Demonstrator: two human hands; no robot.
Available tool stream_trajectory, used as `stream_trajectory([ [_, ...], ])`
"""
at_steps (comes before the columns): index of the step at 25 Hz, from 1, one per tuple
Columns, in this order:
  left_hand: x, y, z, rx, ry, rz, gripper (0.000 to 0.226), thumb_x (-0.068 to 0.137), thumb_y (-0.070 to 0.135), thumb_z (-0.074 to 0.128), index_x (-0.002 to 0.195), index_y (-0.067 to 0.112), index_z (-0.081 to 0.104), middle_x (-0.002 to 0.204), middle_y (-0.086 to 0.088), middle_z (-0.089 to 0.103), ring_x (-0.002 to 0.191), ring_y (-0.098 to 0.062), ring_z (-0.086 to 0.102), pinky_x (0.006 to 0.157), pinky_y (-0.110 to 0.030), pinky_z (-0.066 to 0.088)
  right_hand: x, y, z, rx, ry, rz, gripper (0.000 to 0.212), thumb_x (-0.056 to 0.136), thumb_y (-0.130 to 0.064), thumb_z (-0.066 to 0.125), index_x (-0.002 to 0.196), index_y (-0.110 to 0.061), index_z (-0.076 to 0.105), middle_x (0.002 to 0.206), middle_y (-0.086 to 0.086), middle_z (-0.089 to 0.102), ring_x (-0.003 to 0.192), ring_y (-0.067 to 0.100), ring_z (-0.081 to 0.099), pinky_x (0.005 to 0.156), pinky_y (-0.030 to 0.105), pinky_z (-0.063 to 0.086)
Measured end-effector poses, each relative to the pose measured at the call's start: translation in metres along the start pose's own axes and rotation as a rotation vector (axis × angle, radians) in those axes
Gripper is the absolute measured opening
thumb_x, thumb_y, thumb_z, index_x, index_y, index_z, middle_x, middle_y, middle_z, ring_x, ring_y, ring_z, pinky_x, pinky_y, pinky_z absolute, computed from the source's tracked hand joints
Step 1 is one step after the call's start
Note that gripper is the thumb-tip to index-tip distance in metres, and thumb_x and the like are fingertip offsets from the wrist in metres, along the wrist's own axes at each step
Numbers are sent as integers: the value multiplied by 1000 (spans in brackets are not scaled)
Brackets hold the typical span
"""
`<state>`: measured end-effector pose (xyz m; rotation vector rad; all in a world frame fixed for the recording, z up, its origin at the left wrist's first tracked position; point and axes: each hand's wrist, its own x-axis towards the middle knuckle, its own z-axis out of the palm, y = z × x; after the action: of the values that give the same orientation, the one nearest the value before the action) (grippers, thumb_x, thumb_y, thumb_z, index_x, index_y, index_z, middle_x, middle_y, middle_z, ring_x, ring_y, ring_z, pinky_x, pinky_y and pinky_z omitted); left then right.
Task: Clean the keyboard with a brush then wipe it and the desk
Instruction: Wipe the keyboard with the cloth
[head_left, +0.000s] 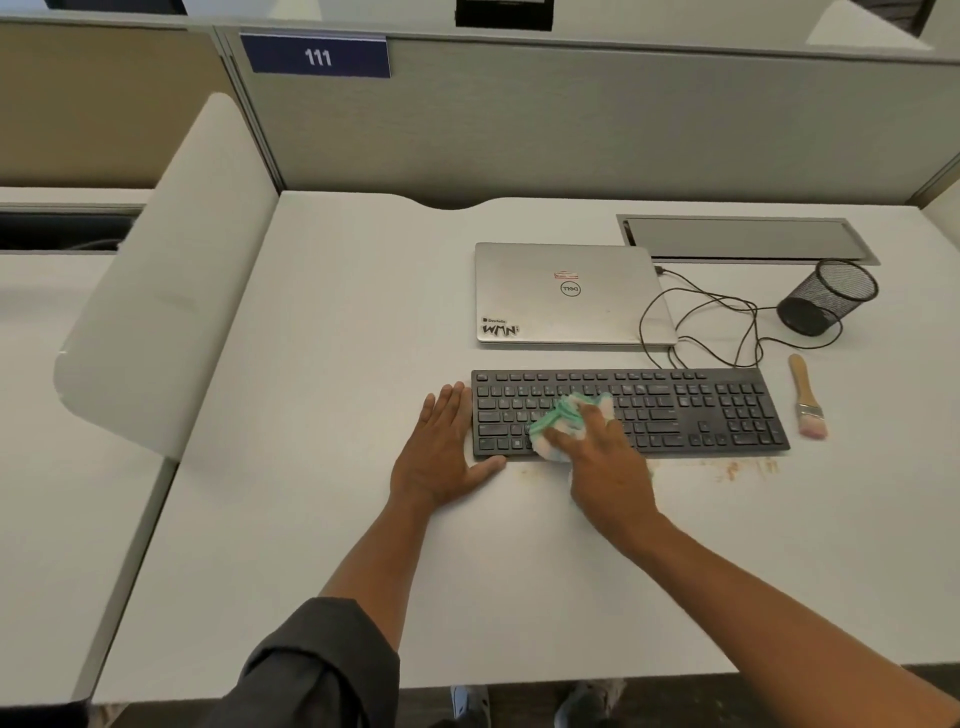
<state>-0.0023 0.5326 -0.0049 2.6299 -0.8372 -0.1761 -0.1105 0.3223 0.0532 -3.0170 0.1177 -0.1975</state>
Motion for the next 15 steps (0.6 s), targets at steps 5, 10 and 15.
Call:
stream_trajectory([
  [5, -1, -2, 2, -1, 26, 31, 110, 84, 76, 40, 161, 5, 12, 169, -13, 14, 157, -23, 5, 126, -33, -6, -10, -59, 11, 48, -37, 50, 51, 62, -4, 80, 107, -27, 73, 130, 20, 60, 89, 42, 63, 46, 35, 52],
  [10, -1, -2, 2, 43, 18, 69, 97, 87, 75, 36, 163, 18, 11, 170, -10, 11, 157, -23, 2, 126, -35, -7, -28, -11, 9, -46, -20, 114, 58, 60, 1, 81, 112, -23, 73, 129, 24, 58, 90, 46, 61, 46, 41, 53],
  [15, 0, -4, 5, 39, 21, 72, 96, 88, 73, 38, 163, 17, 13, 169, -10, 12, 157, -24, 3, 127, -36, -4, -32, 7, 8, -29, -10, 381, 61, 71, 0, 73, 123, -31, 66, 145, 17, 45, 104, 39, 54, 56, 39, 55],
])
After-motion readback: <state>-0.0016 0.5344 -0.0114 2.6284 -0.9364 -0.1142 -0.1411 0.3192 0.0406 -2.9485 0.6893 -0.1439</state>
